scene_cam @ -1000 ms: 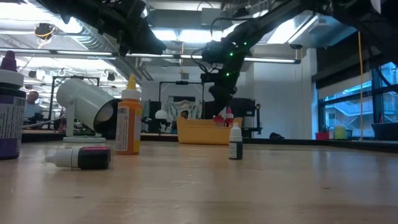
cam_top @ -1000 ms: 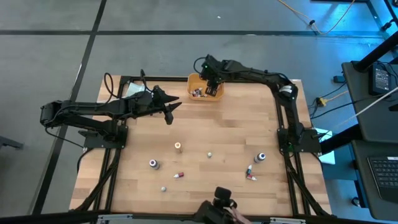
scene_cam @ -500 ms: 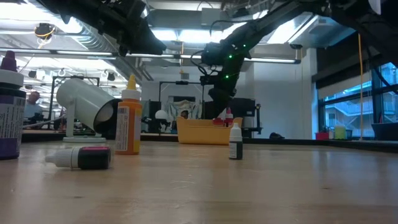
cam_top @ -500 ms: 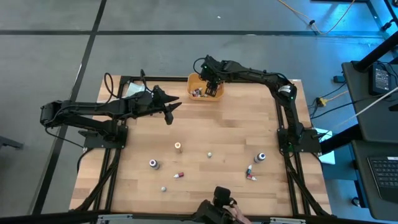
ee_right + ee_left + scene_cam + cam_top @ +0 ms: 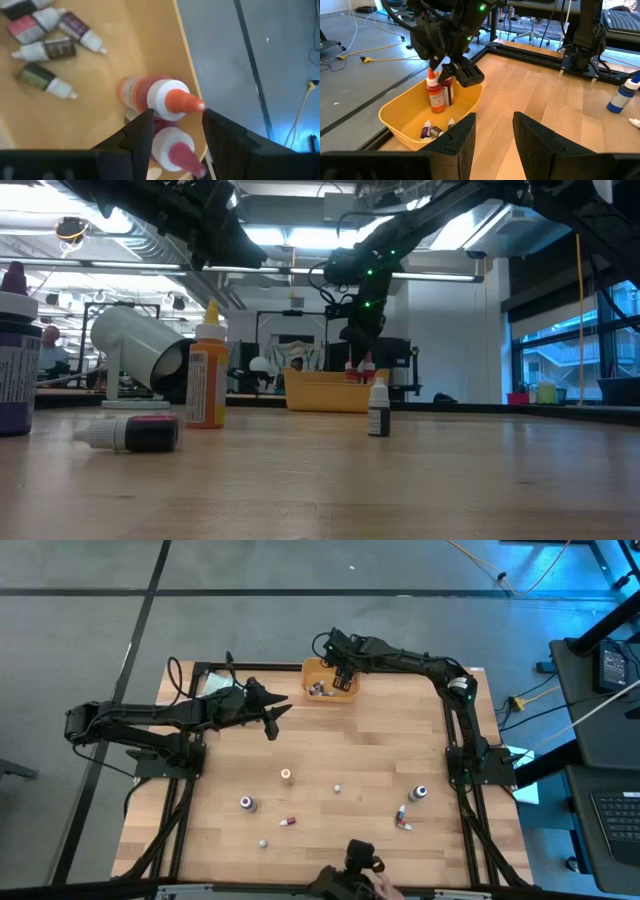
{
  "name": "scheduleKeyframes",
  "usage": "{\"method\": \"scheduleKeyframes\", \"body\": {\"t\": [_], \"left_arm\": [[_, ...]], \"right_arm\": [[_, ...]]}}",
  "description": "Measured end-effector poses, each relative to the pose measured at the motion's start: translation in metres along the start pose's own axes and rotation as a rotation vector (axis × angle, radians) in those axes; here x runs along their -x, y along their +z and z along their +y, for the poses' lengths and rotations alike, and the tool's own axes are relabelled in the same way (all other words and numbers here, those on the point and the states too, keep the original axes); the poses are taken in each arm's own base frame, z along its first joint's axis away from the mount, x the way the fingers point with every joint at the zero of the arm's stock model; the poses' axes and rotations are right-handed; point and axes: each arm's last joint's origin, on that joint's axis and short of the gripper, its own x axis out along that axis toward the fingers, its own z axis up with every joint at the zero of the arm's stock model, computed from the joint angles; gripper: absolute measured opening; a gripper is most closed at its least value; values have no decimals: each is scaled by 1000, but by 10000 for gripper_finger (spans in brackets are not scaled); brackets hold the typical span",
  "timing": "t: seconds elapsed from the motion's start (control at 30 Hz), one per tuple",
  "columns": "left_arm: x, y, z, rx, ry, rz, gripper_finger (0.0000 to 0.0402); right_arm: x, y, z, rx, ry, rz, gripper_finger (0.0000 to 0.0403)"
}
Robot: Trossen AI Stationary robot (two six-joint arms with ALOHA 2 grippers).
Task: Pick & Place food coloring
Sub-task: Put the orange food coloring bottle into the yellow bin, then put the big blue food coloring bottle into the yellow bin
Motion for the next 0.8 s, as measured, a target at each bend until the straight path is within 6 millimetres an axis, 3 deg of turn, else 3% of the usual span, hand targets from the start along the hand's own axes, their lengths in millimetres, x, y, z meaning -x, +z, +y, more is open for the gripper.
{"method": "scheduleKeyframes", "body": {"t": [0.2, 0.43, 0.6, 0.8], "left_arm": [[0, 0, 0, 0, 0, 0, 127], [0, 0, 0, -1, -1, 4, 128], [0, -2, 0, 9, -2, 25, 127], [0, -5, 0, 7, 1, 47, 127]], "right_arm": [[29, 18, 4, 21, 108, -68, 171], [95, 33, 12, 57, 285, -118, 171], [147, 20, 29, 106, 370, -91, 171], [200, -16, 49, 107, 408, -91, 171]]}}
